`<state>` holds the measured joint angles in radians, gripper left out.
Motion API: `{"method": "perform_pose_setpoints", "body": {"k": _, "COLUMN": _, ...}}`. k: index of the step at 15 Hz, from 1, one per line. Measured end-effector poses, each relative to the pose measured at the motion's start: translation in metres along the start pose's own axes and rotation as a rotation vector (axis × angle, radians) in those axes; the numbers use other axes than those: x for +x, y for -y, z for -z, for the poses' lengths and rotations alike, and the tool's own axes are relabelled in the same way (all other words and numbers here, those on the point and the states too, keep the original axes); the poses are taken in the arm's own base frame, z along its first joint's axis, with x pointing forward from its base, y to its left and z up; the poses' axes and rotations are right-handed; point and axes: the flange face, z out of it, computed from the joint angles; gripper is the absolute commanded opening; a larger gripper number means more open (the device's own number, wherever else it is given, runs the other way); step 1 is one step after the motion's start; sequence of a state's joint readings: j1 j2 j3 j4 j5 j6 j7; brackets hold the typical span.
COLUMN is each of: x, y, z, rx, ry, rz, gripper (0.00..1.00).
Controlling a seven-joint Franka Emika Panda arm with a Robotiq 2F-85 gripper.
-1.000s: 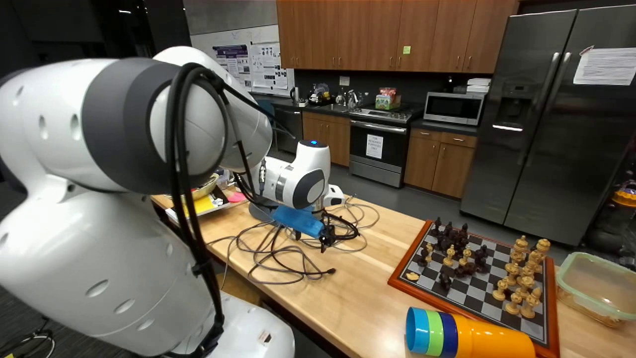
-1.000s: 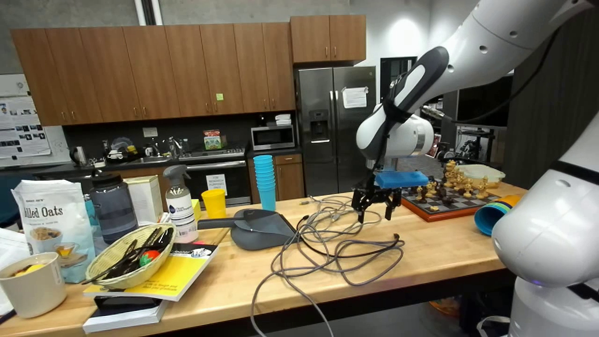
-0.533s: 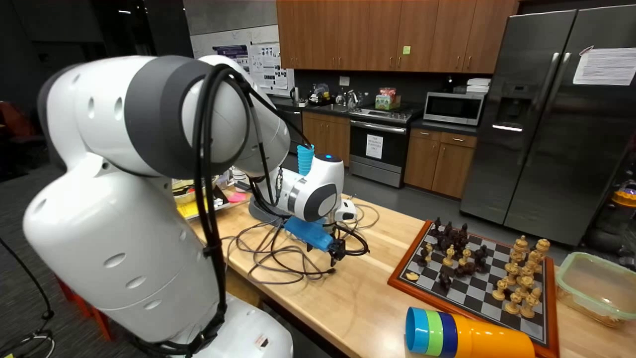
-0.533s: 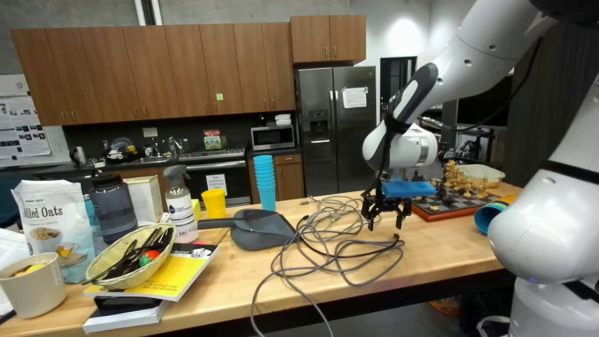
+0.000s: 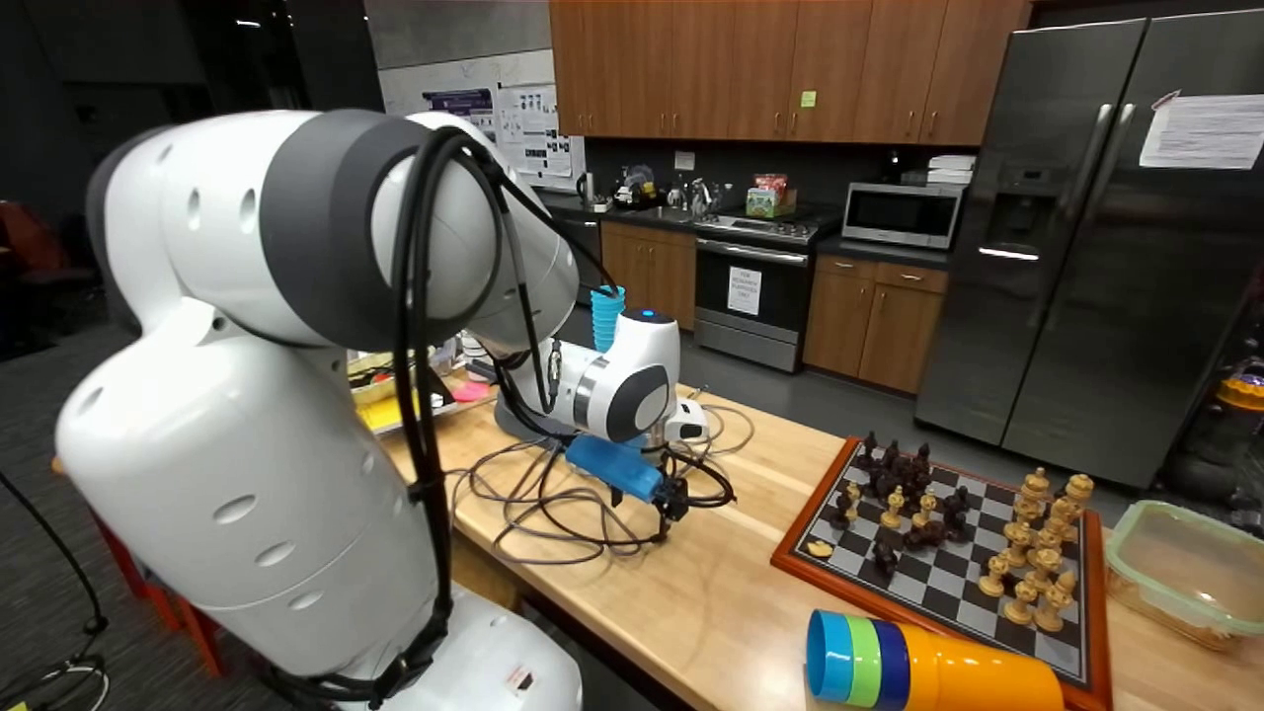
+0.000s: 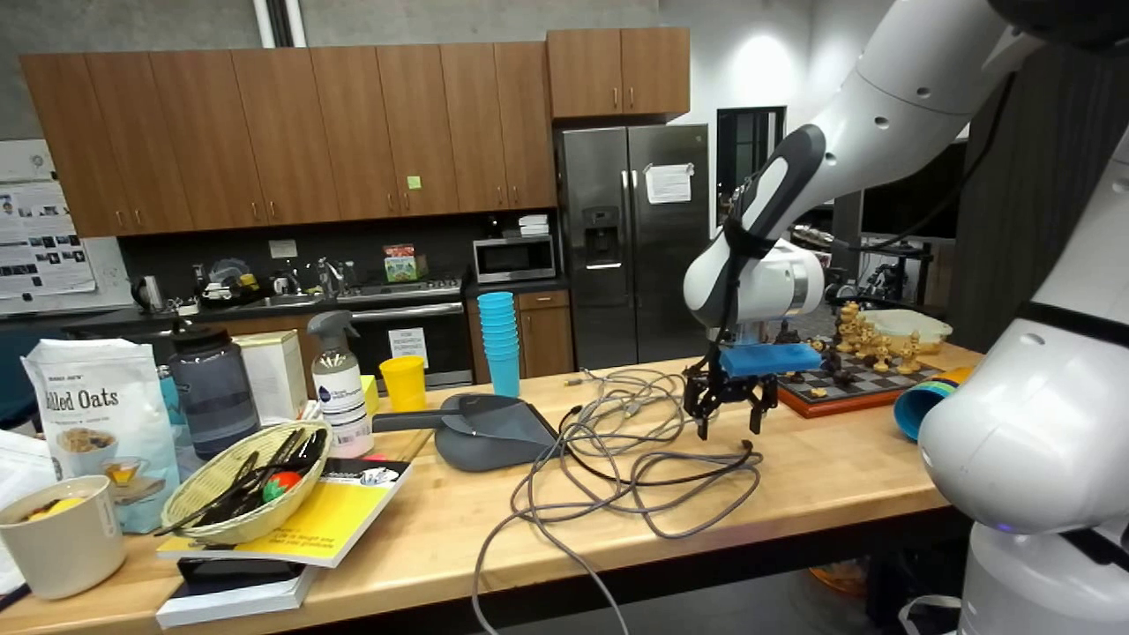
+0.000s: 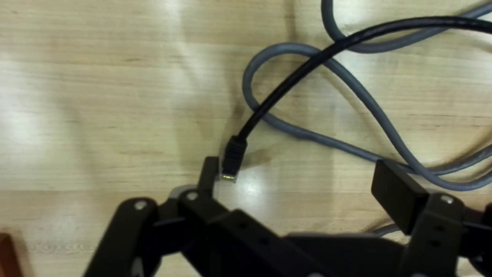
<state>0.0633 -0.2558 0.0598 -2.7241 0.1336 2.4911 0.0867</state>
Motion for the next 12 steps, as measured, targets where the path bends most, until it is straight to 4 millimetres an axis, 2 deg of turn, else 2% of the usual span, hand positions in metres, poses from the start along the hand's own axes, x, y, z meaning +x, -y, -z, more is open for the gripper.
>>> {"method": "perform_pose_setpoints", "body": {"k": 5, "x": 0.000, "y": -0.004, "z": 0.000, "rx": 0.002, "ry": 0.005, "rz": -0.010, "gripper": 1.00}}
{"method": "perform_pose_setpoints", "body": {"k": 12, "x": 0.001, "y": -0.019, "z": -0.001, "rx": 0.015, "ry": 0.011, "rz": -0.054, "gripper": 1.00}}
